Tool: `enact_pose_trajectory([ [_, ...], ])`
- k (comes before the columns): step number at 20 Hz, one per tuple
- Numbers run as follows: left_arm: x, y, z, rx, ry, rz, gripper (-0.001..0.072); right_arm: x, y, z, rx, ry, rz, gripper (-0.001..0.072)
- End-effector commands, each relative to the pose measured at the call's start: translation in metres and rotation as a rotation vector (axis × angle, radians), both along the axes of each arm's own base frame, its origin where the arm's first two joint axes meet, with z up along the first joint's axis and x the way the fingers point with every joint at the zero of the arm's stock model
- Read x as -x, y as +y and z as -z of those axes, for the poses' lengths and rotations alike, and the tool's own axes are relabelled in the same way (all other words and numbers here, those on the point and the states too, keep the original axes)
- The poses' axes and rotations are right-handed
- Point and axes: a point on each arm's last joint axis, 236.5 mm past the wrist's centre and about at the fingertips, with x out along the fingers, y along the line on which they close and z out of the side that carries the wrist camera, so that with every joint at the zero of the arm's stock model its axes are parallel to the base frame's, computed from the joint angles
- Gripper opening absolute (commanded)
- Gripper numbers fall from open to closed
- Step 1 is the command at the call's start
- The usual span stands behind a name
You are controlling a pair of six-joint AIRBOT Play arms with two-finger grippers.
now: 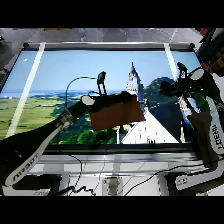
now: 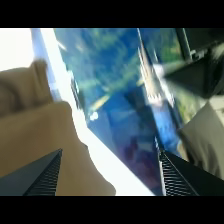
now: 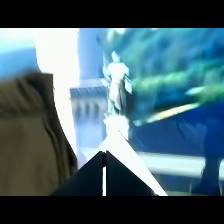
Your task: Fold the clothes and pants, and hang the long-sleeved shirts on hangers.
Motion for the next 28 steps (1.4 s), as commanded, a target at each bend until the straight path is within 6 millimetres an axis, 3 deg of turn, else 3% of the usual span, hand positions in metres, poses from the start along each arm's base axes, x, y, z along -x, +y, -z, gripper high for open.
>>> enact_pose_trajectory([
  [1, -0.011, 0.027, -0.038, 0.026, -0.072, -0.005, 0.0701, 0.036, 0.018, 0.023, -0.173, 0.129, -0.181, 0.0182],
  [2, -0.014, 0.034, -0.048, 0.036, -0.084, -0.012, 0.0701, 0.036, 0.022, 0.033, -0.208, 0.178, -0.133, 0.0549],
  [3, -0.016, 0.040, -0.056, 0.043, -0.095, -0.020, 0.0701, 0.037, 0.029, 0.041, -0.229, 0.223, -0.096, 0.0680],
  [6, -0.018, 0.047, -0.064, 0.050, -0.108, -0.033, 0.0701, 0.044, 0.062, 0.070, -0.240, 0.302, -0.138, 0.0680],
  [11, -0.013, 0.048, -0.054, -0.018, -0.134, 0.017, 0.0701, 0.037, 0.129, 0.098, -0.189, 0.253, -0.248, 0.0669],
  [14, -0.006, 0.057, -0.038, -0.121, -0.157, 0.093, 0.0700, 0.034, 0.165, 0.100, -0.164, 0.193, -0.304, 0.0553],
  [15, -0.006, 0.062, -0.034, -0.156, -0.169, 0.106, 0.0700, 0.033, 0.175, 0.101, -0.155, 0.170, -0.330, 0.0547],
  [16, -0.006, 0.067, -0.034, -0.181, -0.185, 0.112, 0.0700, 0.034, 0.185, 0.100, -0.153, 0.147, -0.364, 0.0455],
  [17, -0.006, 0.073, -0.037, -0.207, -0.205, 0.118, 0.0701, 0.036, 0.193, 0.099, -0.149, 0.127, -0.404, 0.0228],
  [18, -0.006, 0.080, -0.042, -0.232, -0.231, 0.121, 0.0700, 0.038, 0.199, 0.098, -0.145, 0.118, -0.428, 0.0076],
  [20, -0.003, 0.100, -0.055, -0.322, -0.305, 0.137, 0.0693, 0.032, 0.202, 0.087, -0.140, 0.086, -0.441, 0.0017],
  [21, -0.001, 0.112, -0.060, -0.380, -0.342, 0.149, 0.0608, 0.025, 0.199, 0.075, -0.135, 0.053, -0.435, 0.0010],
  [23, 0.005, 0.148, -0.068, -0.548, -0.415, 0.178, 0.0202, 0.001, 0.181, 0.037, -0.106, -0.061, -0.382, 0.0009],
  [24, 0.008, 0.169, -0.070, -0.644, -0.443, 0.189, 0.0056, -0.011, 0.166, 0.014, -0.085, -0.117, -0.332, 0.0009],
  [25, 0.010, 0.191, -0.073, -0.734, -0.460, 0.189, 0.0011, -0.022, 0.146, -0.011, -0.060, -0.171, -0.265, 0.0010],
  [28, 0.019, 0.252, -0.093, -0.928, -0.481, 0.139, 0.0012, -0.032, 0.071, -0.086, 0.003, -0.281, -0.036, 0.0009],
])
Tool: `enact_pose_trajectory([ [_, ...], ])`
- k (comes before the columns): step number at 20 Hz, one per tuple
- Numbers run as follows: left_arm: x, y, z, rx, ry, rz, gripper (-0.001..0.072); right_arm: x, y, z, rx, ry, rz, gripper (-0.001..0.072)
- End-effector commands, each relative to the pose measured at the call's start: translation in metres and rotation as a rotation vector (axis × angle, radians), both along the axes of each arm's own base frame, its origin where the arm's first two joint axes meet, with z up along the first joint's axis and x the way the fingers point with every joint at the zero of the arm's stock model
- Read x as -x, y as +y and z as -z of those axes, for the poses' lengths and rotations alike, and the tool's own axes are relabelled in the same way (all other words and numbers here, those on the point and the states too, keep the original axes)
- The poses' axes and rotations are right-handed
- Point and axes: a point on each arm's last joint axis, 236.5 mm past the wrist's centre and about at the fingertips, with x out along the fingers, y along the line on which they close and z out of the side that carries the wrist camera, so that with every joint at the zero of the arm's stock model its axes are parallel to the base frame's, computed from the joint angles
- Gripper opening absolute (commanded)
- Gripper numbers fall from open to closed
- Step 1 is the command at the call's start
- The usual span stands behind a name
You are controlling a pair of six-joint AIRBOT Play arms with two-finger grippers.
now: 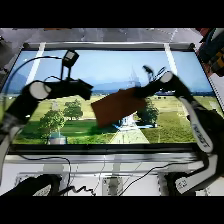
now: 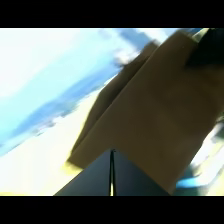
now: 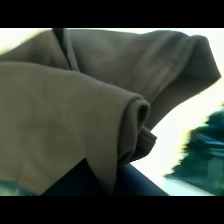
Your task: Fold the clothes and pants, and hang the long-sleeved shirts on hangers.
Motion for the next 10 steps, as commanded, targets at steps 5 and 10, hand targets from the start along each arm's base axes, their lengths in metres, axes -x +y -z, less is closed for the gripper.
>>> enact_pose_trajectory([
  [5, 0.025, 0.105, -0.063, -0.219, -0.174, -0.164, 0.0011, 0.034, -0.201, -0.164, 0.117, -0.212, 0.627, 0.0009],
  [10, 0.031, 0.108, -0.074, -0.213, -0.202, -0.173, 0.0011, 0.163, -0.333, -0.191, 0.308, -0.063, 1.053, 0.0009],
])
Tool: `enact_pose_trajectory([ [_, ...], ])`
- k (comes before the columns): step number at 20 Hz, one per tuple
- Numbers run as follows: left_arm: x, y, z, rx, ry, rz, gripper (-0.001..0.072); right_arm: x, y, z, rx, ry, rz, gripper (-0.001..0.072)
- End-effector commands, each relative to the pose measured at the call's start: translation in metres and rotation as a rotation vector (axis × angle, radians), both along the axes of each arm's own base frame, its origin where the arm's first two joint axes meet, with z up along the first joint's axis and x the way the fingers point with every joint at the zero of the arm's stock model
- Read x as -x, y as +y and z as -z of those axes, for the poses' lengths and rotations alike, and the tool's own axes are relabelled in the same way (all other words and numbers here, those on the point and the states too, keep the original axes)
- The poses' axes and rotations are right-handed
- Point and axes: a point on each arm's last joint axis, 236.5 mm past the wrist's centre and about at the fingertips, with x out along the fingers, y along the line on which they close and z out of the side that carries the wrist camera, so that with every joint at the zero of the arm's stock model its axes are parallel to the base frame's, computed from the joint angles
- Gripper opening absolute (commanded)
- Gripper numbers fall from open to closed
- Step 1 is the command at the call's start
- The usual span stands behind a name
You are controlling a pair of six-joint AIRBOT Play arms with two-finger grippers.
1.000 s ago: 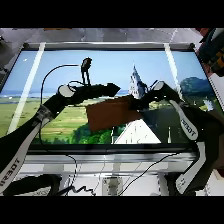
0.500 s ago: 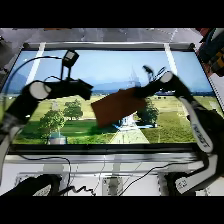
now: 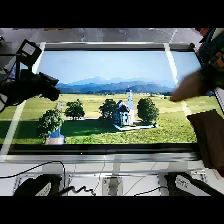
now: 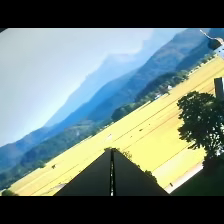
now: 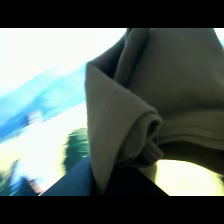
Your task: Fold the clothes and pants, and hang the long-sleeved shirts on hangers.
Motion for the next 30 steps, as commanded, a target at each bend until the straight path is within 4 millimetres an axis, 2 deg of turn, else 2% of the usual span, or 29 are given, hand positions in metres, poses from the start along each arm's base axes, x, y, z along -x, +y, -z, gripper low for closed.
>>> enact_pose_trajectory([
  [1, 0.004, 0.008, -0.006, -0.013, -0.017, -0.015, 0.0012, 0.114, -0.088, -0.019, 0.048, 0.125, 0.408, 0.0009],
  [4, 0.005, 0.001, -0.008, 0.023, -0.012, -0.003, 0.0011, 0.201, -0.128, -0.032, -0.016, 0.132, 0.779, 0.0010],
  [6, 0.007, -0.008, -0.010, 0.068, -0.005, 0.013, 0.0012, 0.239, -0.141, -0.034, -0.043, 0.141, 0.914, 0.0012],
  [7, 0.008, -0.011, -0.011, 0.086, -0.003, 0.019, 0.0012, 0.256, -0.144, -0.031, -0.063, 0.167, 0.968, 0.0091],
  [8, 0.008, -0.013, -0.011, 0.096, -0.001, 0.022, 0.0011, 0.272, -0.146, -0.027, -0.088, 0.194, 1.020, 0.0348],
  [9, 0.009, -0.014, -0.012, 0.101, 0.000, 0.024, 0.0011, 0.284, -0.148, -0.025, -0.100, 0.205, 1.058, 0.0638],
  [10, 0.009, -0.014, -0.012, 0.101, 0.000, 0.024, 0.0011, 0.291, -0.150, -0.025, -0.107, 0.206, 1.082, 0.0701],
  [12, 0.009, -0.014, -0.012, 0.100, 0.000, 0.024, 0.0011, 0.295, -0.153, -0.025, -0.107, 0.200, 1.099, 0.0691],
  [13, 0.009, -0.014, -0.012, 0.100, 0.000, 0.024, 0.0012, 0.291, -0.155, -0.027, -0.094, 0.192, 1.072, 0.0637],
  [14, 0.009, -0.014, -0.012, 0.100, 0.000, 0.024, 0.0011, 0.283, -0.156, -0.028, -0.079, 0.180, 1.028, 0.0407],
  [15, 0.009, -0.014, -0.012, 0.100, 0.000, 0.024, 0.0012, 0.278, -0.156, -0.030, -0.069, 0.166, 1.012, 0.0283],
  [17, 0.009, -0.014, -0.012, 0.100, 0.000, 0.024, 0.0012, 0.258, -0.154, -0.034, -0.048, 0.135, 0.946, 0.0229],
  [18, 0.009, -0.014, -0.012, 0.100, 0.000, 0.024, 0.0011, 0.238, -0.149, -0.038, -0.034, 0.110, 0.862, 0.0095],
  [19, 0.009, -0.014, -0.012, 0.100, 0.000, 0.024, 0.0011, 0.216, -0.140, -0.039, -0.023, 0.095, 0.757, 0.0037],
  [21, 0.009, -0.014, -0.012, 0.100, 0.000, 0.024, 0.0011, 0.169, -0.102, -0.028, -0.015, 0.127, 0.482, 0.0009],
  [23, 0.009, -0.014, -0.012, 0.100, 0.000, 0.024, 0.0012, 0.123, -0.046, -0.011, 0.009, 0.189, 0.169, 0.0010],
  [26, 0.009, -0.014, -0.012, 0.100, 0.000, 0.024, 0.0012, 0.070, 0.033, 0.006, 0.070, 0.213, -0.127, 0.0009],
  [28, 0.009, -0.014, -0.012, 0.100, 0.000, 0.024, 0.0012, 0.038, 0.079, 0.004, 0.182, 0.155, -0.291, 0.0009],
  [30, 0.009, -0.014, -0.012, 0.100, 0.000, 0.024, 0.0012, 0.011, 0.123, -0.011, 0.279, 0.033, -0.435, 0.0009],
])
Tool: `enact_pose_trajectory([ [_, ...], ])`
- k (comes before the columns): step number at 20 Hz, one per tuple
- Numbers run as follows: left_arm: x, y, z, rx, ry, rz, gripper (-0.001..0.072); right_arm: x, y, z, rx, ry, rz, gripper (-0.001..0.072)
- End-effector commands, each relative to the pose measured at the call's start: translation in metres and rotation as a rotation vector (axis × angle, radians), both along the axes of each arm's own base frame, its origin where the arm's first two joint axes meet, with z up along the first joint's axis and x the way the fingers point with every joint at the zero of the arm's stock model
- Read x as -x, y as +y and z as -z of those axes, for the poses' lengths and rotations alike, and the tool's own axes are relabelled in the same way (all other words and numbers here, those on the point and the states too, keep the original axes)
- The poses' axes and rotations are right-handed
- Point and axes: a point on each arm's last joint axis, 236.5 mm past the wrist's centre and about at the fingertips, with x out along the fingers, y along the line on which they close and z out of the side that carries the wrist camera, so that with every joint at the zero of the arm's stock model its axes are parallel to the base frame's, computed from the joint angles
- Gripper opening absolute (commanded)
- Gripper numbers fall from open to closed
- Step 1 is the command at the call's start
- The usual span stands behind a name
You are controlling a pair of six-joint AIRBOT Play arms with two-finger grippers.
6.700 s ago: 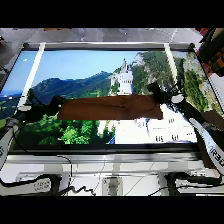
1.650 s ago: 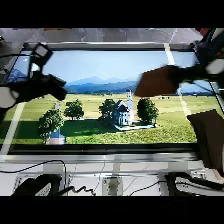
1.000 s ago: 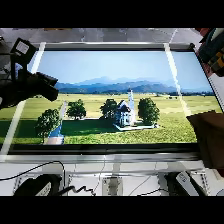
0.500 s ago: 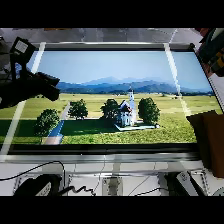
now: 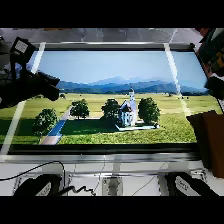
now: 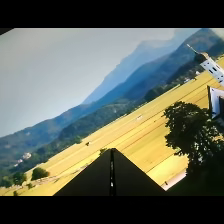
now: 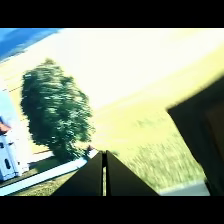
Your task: Fold the clothes and pants, and hang the long-sleeved shirts on hangers.
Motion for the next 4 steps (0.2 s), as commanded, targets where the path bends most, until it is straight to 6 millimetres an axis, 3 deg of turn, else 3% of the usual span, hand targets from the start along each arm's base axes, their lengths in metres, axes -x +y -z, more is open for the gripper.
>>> enact_pose_trajectory([
  [1, 0.000, 0.000, 0.000, 0.000, -0.001, -0.001, 0.0011, -0.048, 0.088, -0.020, 0.126, -0.179, -0.308, 0.0009],
  [4, 0.000, 0.000, 0.000, 0.000, -0.001, -0.001, 0.0011, -0.057, 0.114, -0.030, 0.126, -0.245, -0.366, 0.0009],
])
